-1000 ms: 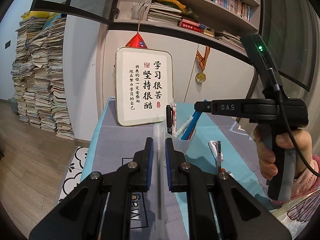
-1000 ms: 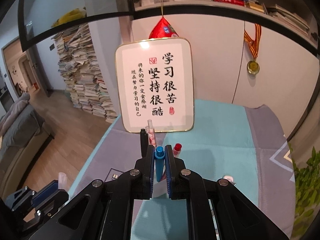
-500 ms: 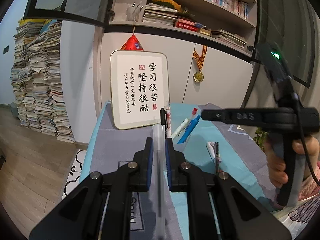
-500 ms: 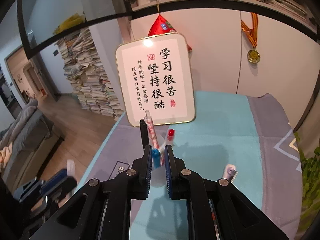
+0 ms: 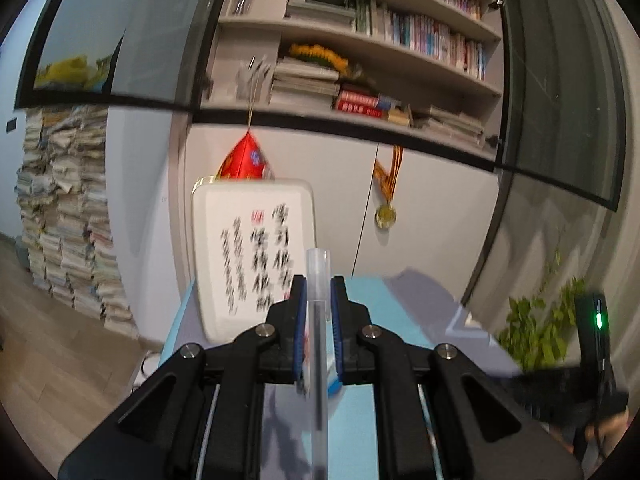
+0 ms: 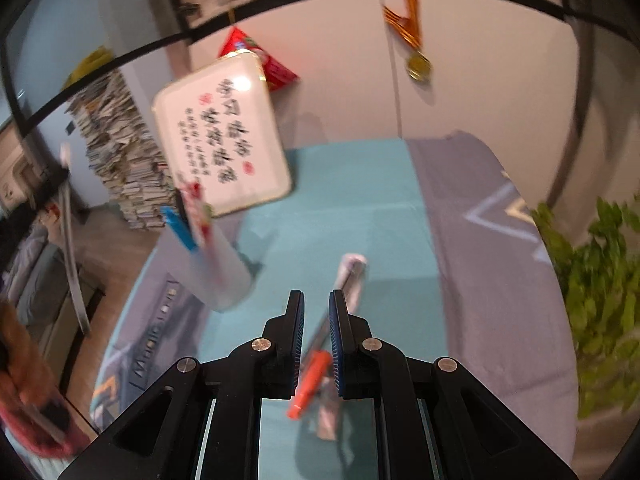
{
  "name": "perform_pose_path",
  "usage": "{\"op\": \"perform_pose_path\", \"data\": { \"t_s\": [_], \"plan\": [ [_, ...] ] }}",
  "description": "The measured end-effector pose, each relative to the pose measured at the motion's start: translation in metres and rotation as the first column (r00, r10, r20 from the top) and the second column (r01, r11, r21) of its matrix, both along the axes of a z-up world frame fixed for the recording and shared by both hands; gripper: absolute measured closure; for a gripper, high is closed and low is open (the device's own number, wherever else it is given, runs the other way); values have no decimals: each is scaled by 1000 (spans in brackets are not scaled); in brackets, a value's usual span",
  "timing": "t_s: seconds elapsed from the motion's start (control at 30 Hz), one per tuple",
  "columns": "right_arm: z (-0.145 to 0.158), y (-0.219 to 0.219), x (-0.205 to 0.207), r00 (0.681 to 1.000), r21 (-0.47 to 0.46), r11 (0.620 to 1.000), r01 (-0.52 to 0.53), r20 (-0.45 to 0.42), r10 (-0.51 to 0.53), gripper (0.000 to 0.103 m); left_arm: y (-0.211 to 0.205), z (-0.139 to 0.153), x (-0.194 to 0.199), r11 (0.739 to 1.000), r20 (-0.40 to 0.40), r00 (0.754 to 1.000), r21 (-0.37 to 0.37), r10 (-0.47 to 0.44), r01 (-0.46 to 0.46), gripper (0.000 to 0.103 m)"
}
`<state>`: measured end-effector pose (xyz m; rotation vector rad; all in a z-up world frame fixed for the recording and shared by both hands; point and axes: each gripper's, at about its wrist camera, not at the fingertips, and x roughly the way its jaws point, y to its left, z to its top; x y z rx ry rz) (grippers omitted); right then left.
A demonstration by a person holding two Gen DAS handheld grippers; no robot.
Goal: Organize stationery
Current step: 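Lower the blue pen into the frosted cup and open the right tool, then lower the clear gel pen into the cup with the left tool while the right tool returns over the pens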
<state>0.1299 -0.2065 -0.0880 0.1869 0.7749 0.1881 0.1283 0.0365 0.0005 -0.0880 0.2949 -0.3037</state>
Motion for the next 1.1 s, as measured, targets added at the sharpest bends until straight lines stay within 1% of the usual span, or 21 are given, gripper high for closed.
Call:
{"op": "perform_pose_path", "data": {
  "t_s": [0.13,0.2,0.27,0.37,0.43,0.7,0.87,1.1],
  "plan": [
    [-11,-17,-4,999,15,999,30,-24,-30,92,-16,1,23,1000,28,1000,-3,3,-3,93],
    [-13,-23,-6,999,18,999,40,-27,-39,92,-21,-2,34,1000,33,999,0,24,-24,93],
    [-15,-28,-6,999,22,999,46,-24,-46,92,-23,-9,48,998,19,998,-8,60,-60,93],
    [-19,-30,-1,998,9,999,51,-30,-51,92,-20,-19,65,996,-23,997,-43,75,-76,93],
    [-26,-32,5,997,-11,998,60,-46,-60,92,-20,-25,71,995,-29,995,-40,92,-93,93],
    [-49,-35,18,992,9,999,46,-117,-45,92,-23,-40,80,991,-38,990,-14,133,-134,93],
    [-54,-37,20,990,24,998,53,-135,-49,92,-18,-47,80,989,-58,988,-30,144,-146,93],
    [-57,-40,18,987,44,997,66,-148,-59,92,-16,-58,71,990,-83,987,-28,138,-141,93]
  ]
}}
